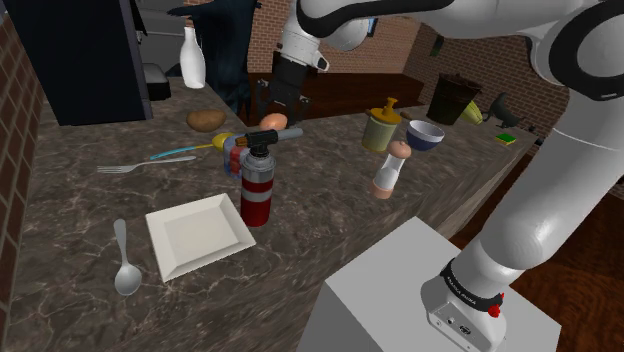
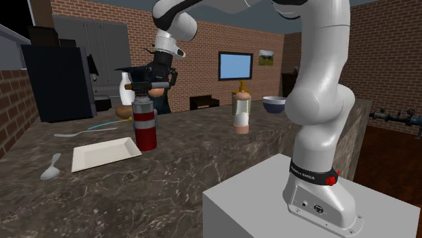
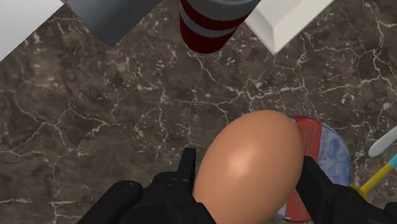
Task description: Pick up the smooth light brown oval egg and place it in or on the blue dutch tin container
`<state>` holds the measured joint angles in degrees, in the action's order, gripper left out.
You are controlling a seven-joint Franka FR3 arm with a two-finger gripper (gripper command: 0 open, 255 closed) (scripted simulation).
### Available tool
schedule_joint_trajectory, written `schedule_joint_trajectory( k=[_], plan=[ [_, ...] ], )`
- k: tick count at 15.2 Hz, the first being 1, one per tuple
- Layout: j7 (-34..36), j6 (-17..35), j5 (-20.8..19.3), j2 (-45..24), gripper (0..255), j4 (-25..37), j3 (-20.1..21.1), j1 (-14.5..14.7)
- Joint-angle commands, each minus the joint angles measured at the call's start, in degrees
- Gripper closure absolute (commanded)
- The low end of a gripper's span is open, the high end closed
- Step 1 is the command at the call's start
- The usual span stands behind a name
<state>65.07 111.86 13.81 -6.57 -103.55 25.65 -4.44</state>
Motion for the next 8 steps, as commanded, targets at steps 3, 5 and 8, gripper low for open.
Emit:
schedule_joint_trajectory(
  k=[3, 5, 8],
  plan=[
    [3.78, -2.5, -5.03, -10.32, 255, 12.69, 0.08, 2.38],
    [5.36, -4.64, -7.49, -15.93, 255, 20.32, -0.25, 4.12],
    [5.95, -4.88, -8.89, -19.73, 255, 24.27, -0.69, 5.4]
  ],
)
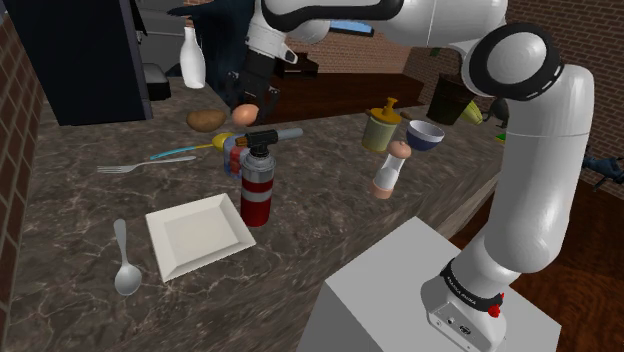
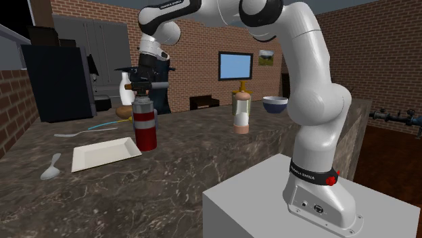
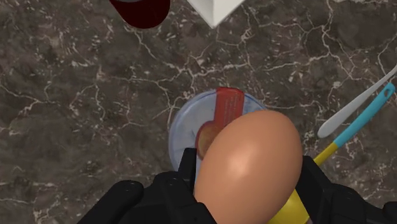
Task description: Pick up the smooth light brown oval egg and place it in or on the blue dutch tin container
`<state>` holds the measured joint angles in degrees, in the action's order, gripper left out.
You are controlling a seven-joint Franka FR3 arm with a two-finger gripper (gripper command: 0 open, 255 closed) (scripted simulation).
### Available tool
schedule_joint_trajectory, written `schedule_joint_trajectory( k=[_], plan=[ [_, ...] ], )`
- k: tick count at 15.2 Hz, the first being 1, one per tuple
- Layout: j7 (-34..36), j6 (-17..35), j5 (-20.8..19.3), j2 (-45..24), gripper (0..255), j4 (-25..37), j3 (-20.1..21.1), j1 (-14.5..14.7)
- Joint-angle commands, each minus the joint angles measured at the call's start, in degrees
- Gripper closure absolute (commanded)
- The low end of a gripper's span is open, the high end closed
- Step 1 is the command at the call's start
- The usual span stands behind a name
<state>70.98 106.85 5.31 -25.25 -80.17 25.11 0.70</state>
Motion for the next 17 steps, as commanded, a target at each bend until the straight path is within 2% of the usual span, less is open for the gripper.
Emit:
schedule_joint_trajectory(
  k=[1, 11, 17],
  plan=[
    [-0.09, 0.86, -0.37, -1.1, 255, 0.19, -0.17, 0.22],
    [-1.29, 7.75, -0.46, -2.3, 255, -5.7, -0.47, 0.04],
    [-1.29, 7.75, -0.46, -2.3, 255, -5.7, -0.47, 0.04]
  ],
)
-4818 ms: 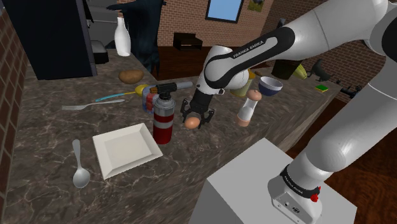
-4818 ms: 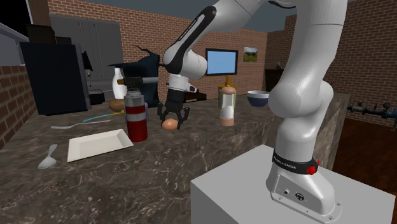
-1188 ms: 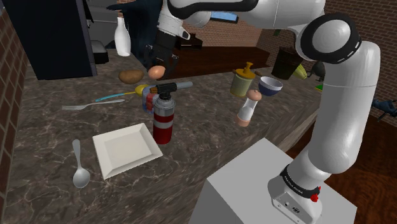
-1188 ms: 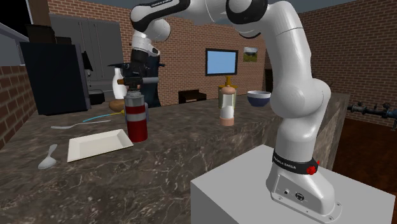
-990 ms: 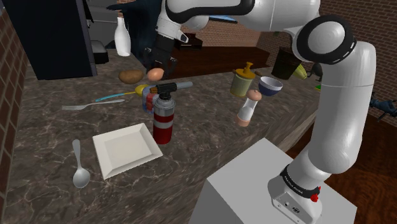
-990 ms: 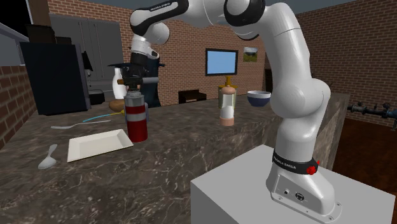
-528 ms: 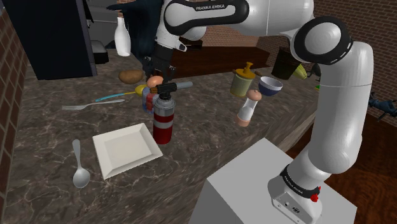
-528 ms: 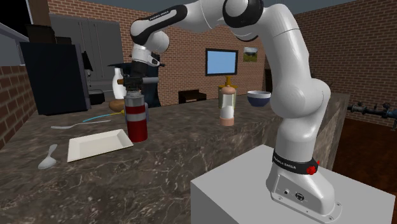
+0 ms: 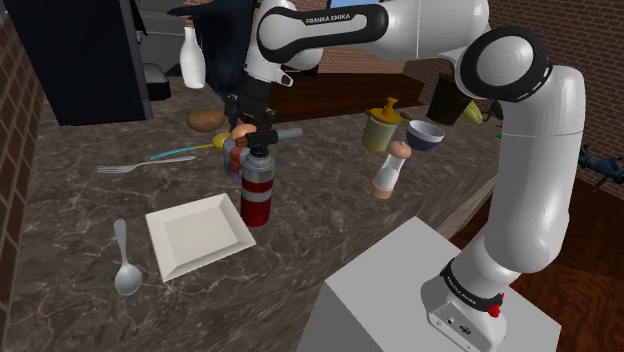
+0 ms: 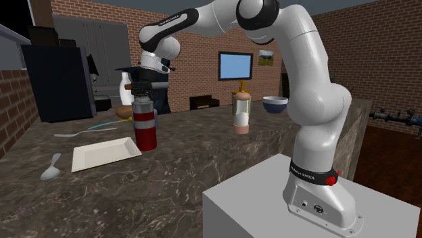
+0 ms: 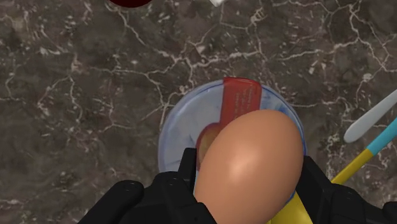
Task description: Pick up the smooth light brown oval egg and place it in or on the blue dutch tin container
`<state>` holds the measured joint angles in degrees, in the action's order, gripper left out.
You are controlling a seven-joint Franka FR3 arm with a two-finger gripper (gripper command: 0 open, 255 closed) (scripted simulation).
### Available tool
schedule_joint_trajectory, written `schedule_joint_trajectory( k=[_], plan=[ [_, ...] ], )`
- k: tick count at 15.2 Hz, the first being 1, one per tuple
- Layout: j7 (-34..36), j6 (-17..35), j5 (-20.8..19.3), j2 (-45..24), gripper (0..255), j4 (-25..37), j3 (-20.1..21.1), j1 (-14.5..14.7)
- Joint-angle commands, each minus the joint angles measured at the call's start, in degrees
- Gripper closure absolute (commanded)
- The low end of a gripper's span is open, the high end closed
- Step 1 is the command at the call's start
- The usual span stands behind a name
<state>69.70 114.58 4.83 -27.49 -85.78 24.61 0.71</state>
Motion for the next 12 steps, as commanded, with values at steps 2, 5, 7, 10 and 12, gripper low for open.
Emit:
schedule_joint_trajectory(
  k=[2, 5, 7, 10, 12],
  plan=[
    [-0.01, 0.01, 0.02, -0.06, 255, -0.09, 0.02, 0.03],
    [-0.05, 0.06, 0.05, 0.01, 0, -0.2, 0.03, -0.02],
    [-0.05, 0.05, 0.05, 0.02, 0, -0.21, 0.03, -0.01],
    [-0.14, -3.33, 0.31, 0.96, 0, 2.2, 0.08, -0.52],
    [-0.2, -6.43, 0.48, 1.61, 0, 4.63, 0.09, -0.92]
  ],
)
